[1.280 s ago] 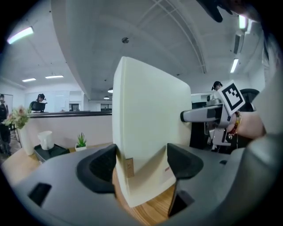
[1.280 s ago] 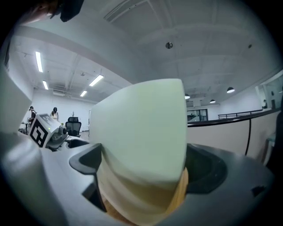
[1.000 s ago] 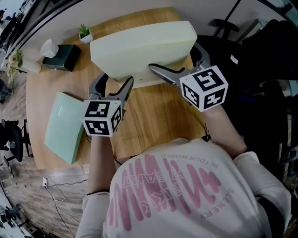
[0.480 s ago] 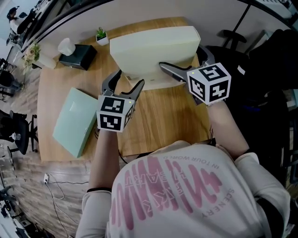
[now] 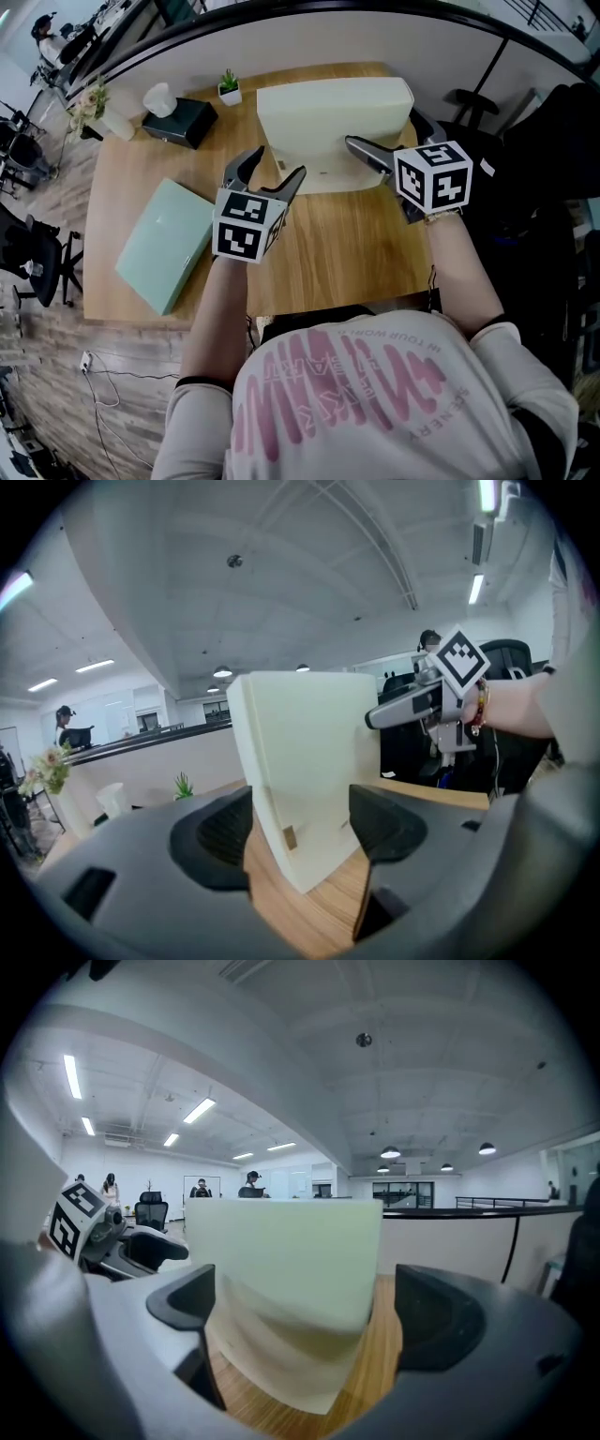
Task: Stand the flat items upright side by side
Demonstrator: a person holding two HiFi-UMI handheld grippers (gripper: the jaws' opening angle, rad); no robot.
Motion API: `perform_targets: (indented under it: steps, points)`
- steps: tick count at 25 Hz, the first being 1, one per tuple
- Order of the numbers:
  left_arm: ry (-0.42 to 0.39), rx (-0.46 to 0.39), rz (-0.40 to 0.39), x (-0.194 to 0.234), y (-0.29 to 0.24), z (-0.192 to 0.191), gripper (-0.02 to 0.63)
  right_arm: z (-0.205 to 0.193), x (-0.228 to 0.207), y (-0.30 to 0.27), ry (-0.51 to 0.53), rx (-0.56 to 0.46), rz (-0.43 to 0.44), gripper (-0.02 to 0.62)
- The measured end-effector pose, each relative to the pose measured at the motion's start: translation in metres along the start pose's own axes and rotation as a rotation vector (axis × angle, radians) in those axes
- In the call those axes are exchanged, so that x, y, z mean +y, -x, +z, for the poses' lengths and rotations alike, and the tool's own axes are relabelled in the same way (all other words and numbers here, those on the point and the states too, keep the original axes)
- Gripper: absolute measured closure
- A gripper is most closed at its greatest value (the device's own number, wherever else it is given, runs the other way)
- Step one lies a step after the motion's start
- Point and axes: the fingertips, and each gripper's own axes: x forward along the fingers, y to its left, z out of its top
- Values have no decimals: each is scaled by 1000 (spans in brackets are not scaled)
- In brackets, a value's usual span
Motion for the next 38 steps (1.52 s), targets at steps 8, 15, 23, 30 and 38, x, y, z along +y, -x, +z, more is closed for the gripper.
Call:
perform_targets:
  steps: [8,15,23,30,38]
  points:
    - [276,4,-178,6,82,-55,284,-74,28,31,-463,54,-138,6]
    - [392,162,-79,94,180,-182,285,-192,258,-30,-713,436,105,8]
    - [395,233,7,213,285,-273,282,-202,455,-89,-745,526,202,8]
    - [407,304,-73,257,306,-314,213,-192,502,-99,-777,507,98,8]
    - [365,315,-151,283,258,-299,187,-190,493,-115,-662,513,61,71]
